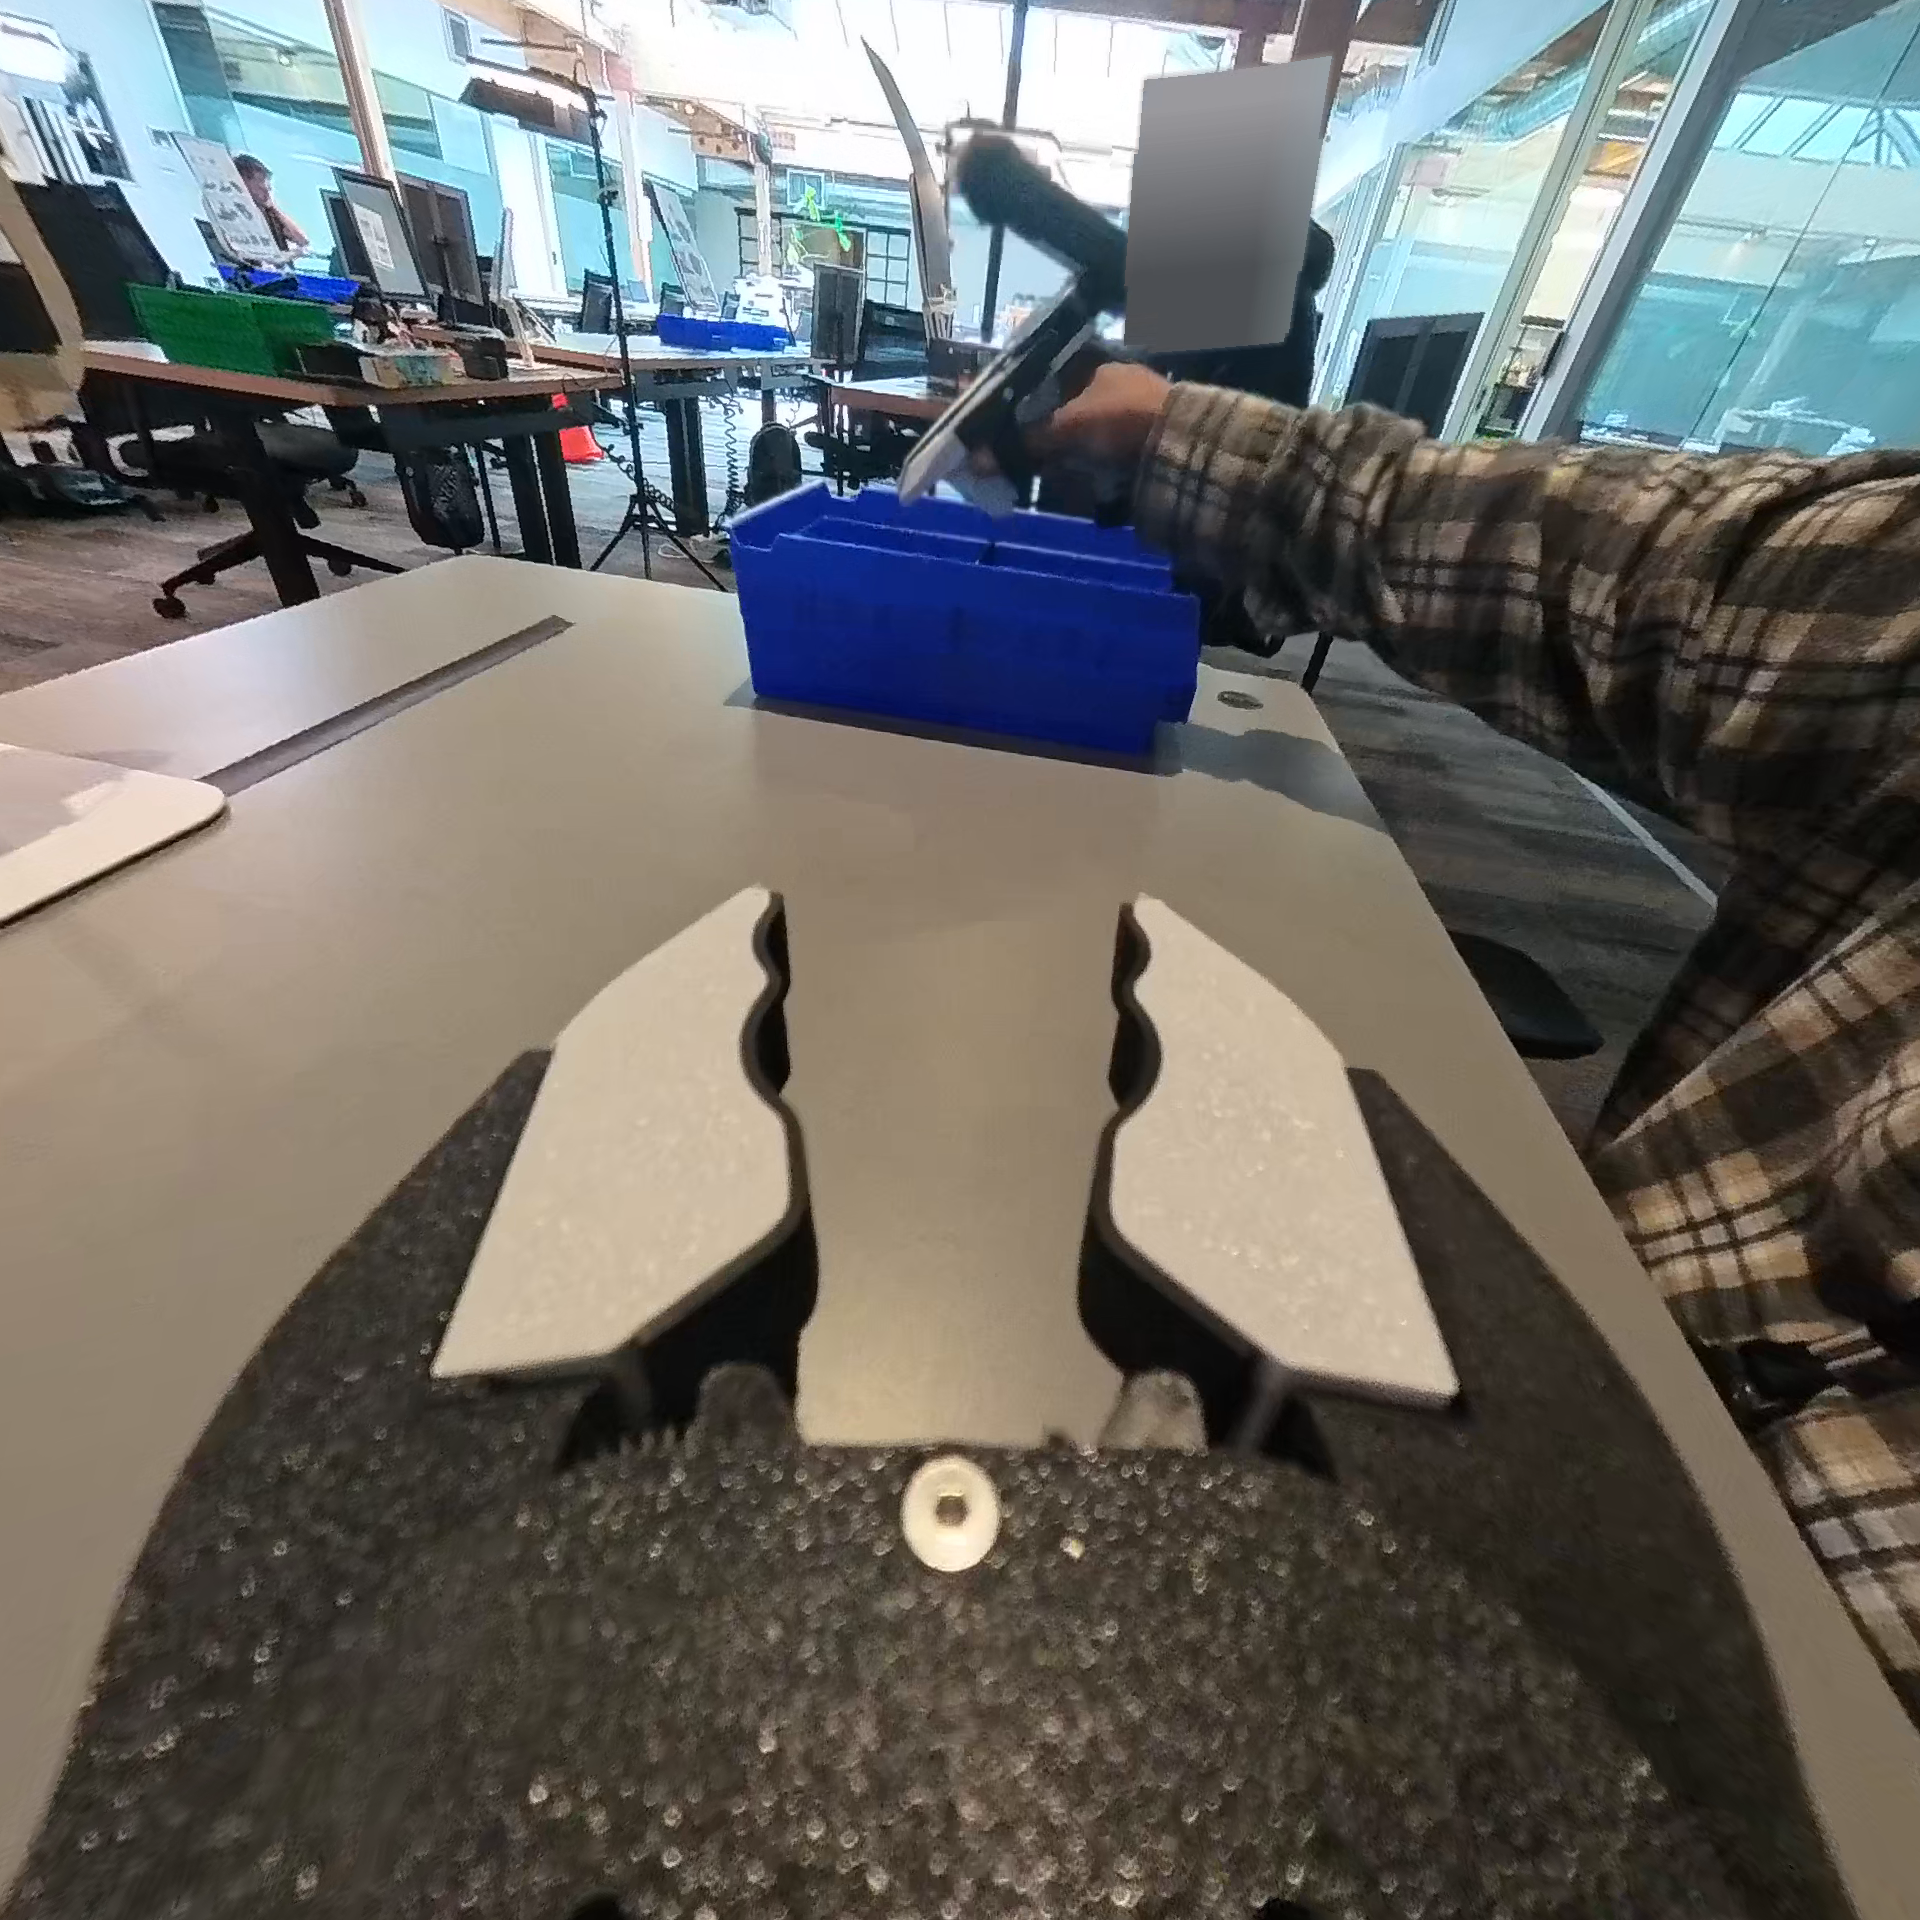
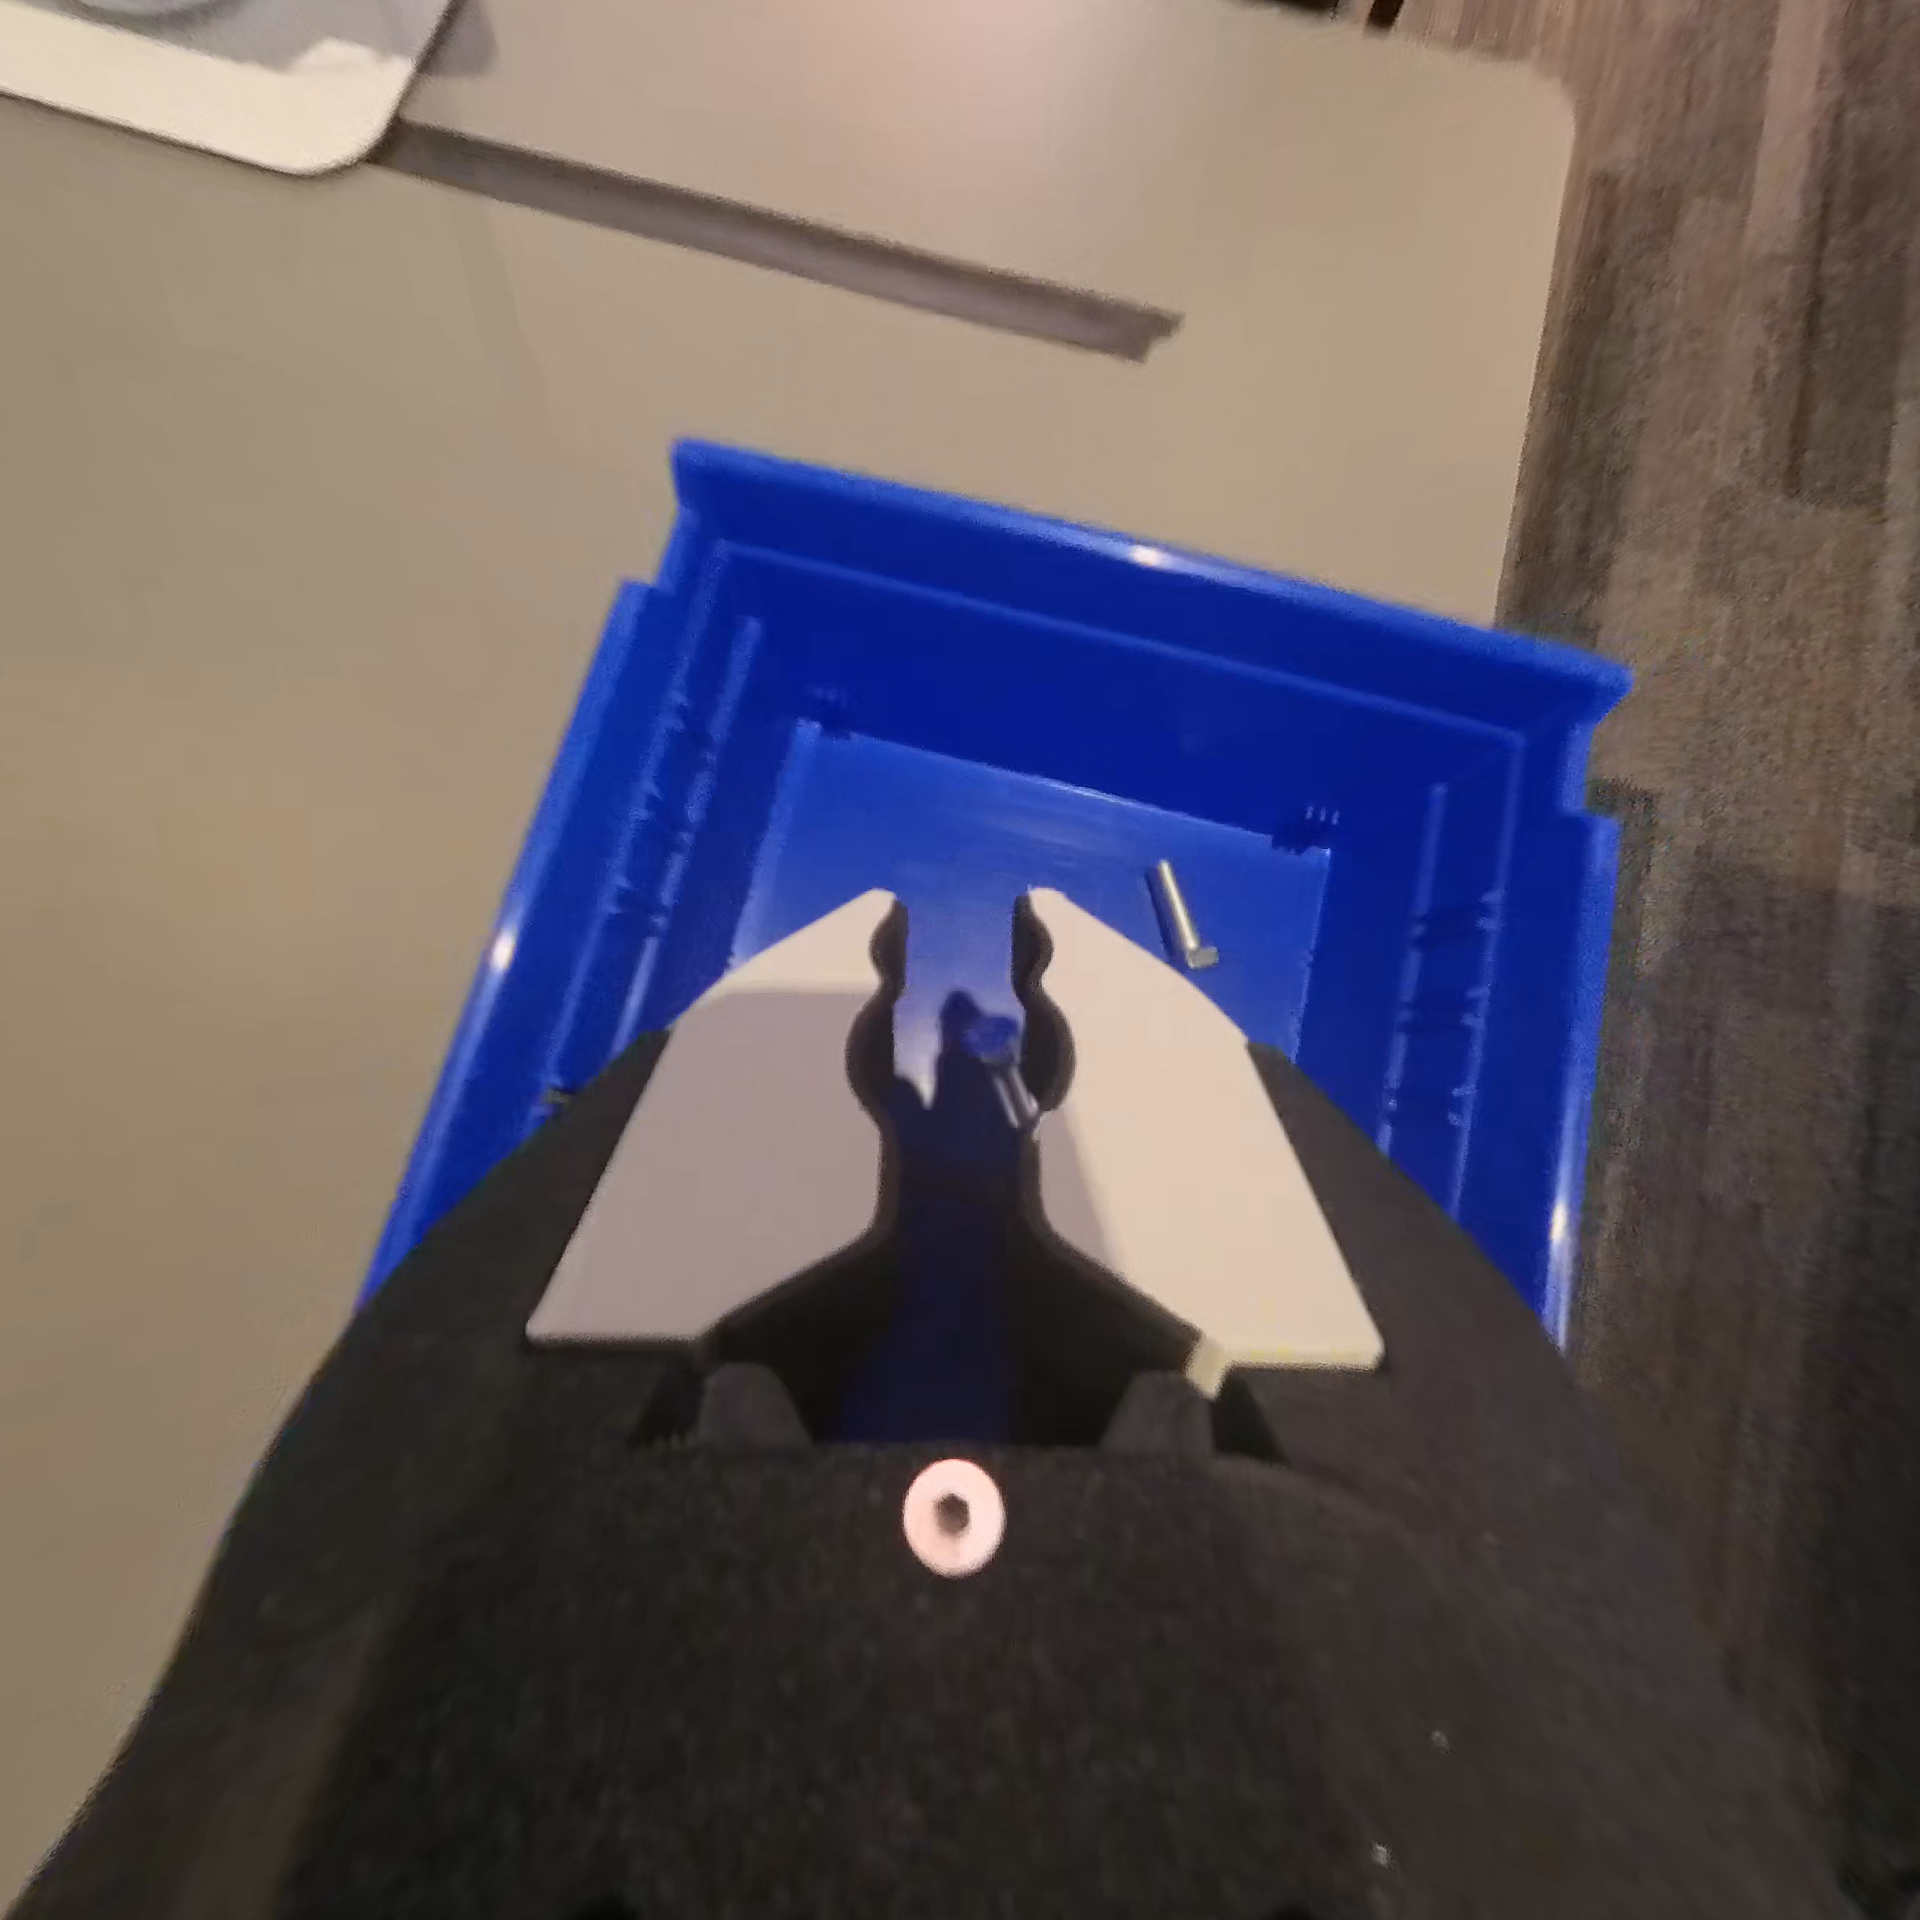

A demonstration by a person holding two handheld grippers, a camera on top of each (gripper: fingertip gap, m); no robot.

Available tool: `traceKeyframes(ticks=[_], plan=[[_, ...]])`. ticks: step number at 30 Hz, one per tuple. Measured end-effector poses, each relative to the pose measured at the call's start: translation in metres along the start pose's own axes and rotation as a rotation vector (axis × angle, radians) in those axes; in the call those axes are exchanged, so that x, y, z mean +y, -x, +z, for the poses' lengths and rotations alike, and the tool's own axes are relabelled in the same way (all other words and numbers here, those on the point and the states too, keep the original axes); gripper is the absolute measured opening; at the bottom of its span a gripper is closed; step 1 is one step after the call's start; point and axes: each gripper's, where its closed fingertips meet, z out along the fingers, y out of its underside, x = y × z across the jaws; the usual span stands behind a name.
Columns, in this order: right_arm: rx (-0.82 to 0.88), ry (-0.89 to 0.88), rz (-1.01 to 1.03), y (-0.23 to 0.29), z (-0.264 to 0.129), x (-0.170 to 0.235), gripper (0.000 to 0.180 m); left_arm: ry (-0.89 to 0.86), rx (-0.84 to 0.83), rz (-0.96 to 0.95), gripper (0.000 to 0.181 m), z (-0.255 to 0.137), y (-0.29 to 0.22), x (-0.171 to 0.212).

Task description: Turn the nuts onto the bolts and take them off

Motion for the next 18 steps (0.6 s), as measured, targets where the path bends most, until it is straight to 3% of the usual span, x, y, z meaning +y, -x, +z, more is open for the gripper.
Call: traceKeyframes(ticks=[5,10,14,18], plan=[[0.000,-0.143,-0.071,0.041,-0.027,-0.046,0.021,-0.018,-0.007,-0.002,0.059,-0.003,0.000,-0.005],[-0.096,-0.363,-0.103,0.123,-0.029,-0.096,0.026,-0.017,-0.025,0.027,0.059,-0.009,0.001,-0.008],[-0.248,-0.499,-0.060,0.199,0.002,-0.126,0.031,-0.029,-0.049,0.029,0.058,-0.020,0.008,-0.011],[-0.334,-0.559,0.023,0.258,0.057,-0.151,0.032,-0.024,-0.080,0.044,0.058,-0.036,0.014,-0.009]])
